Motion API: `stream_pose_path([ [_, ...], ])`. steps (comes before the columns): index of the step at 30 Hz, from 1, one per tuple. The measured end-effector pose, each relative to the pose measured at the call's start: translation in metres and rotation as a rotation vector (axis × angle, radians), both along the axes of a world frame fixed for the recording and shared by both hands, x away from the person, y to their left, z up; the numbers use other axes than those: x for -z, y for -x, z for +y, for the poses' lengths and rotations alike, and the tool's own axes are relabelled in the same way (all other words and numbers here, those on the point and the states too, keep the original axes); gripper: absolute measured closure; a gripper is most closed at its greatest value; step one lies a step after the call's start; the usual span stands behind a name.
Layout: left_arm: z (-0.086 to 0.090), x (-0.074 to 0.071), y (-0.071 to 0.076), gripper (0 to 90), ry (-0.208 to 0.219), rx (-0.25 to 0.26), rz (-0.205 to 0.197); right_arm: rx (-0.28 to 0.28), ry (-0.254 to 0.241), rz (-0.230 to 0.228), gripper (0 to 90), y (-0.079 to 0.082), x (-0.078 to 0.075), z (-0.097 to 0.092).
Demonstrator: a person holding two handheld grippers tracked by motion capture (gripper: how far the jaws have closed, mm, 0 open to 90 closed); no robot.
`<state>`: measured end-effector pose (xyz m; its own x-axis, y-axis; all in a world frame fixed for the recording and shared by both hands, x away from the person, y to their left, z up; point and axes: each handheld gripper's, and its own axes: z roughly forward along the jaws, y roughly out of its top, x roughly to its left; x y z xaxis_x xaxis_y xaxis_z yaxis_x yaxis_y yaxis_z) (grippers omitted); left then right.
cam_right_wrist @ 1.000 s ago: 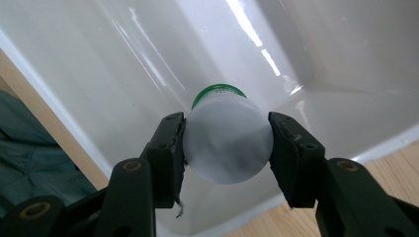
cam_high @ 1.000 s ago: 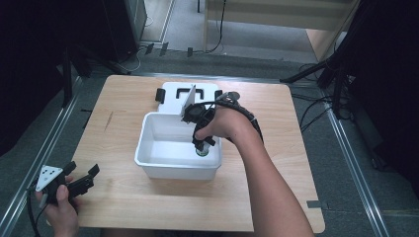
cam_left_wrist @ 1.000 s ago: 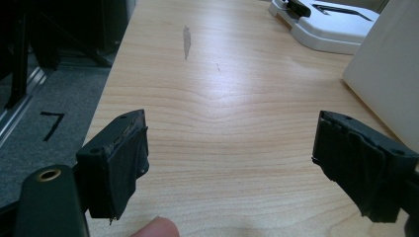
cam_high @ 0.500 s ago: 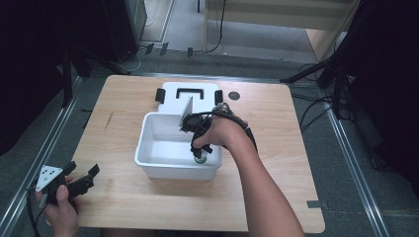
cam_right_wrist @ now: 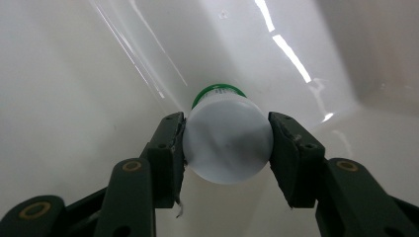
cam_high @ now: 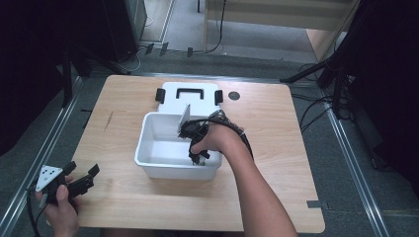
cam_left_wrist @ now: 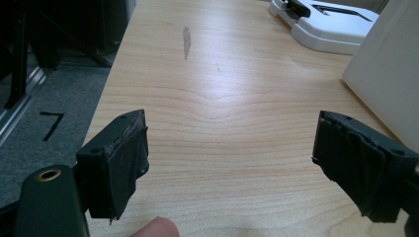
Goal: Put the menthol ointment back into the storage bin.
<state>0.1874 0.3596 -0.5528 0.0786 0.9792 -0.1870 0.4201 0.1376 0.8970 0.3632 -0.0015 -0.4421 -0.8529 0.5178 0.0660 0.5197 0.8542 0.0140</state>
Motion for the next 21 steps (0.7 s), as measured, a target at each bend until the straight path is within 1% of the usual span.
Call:
stream_pose_path([
  [2, 0.000, 0.000, 0.000, 14.4, 0.000, 0.001, 0.000, 0.001, 0.002, 0.007, 51.9, 0.001, 0.004, 0.002],
  [4, 0.000, 0.000, 0.000, 14.4, 0.001, 0.000, 0.001, -0.012, 0.005, 0.004, 51.9, 0.000, 0.010, 0.003],
  [7, 0.000, 0.000, 0.000, 14.4, 0.001, 0.001, 0.002, -0.013, 0.007, 0.005, 51.9, 0.000, 0.013, 0.003],
  [9, 0.000, 0.000, 0.000, 14.4, -0.001, 0.001, 0.004, -0.016, 0.007, 0.005, 51.8, 0.000, 0.014, 0.003],
  [12, 0.000, 0.000, 0.000, 14.4, -0.001, 0.003, 0.004, -0.027, 0.004, -0.009, 51.8, 0.001, 0.016, 0.001],
  [16, 0.000, 0.000, 0.000, 14.4, -0.002, 0.002, 0.005, -0.032, 0.010, -0.007, 51.8, 0.002, 0.020, -0.002],
  [18, 0.000, 0.000, 0.000, 14.4, -0.001, 0.002, 0.004, -0.018, -0.006, -0.011, 51.8, 0.002, 0.020, -0.003],
  [20, 0.000, 0.000, 0.000, 14.4, -0.002, 0.002, 0.003, -0.024, -0.006, -0.014, 51.8, 0.001, 0.020, -0.004],
  [21, 0.000, 0.000, 0.000, 14.4, -0.003, 0.002, 0.003, -0.014, -0.012, -0.014, 51.8, 0.002, 0.020, -0.004],
])
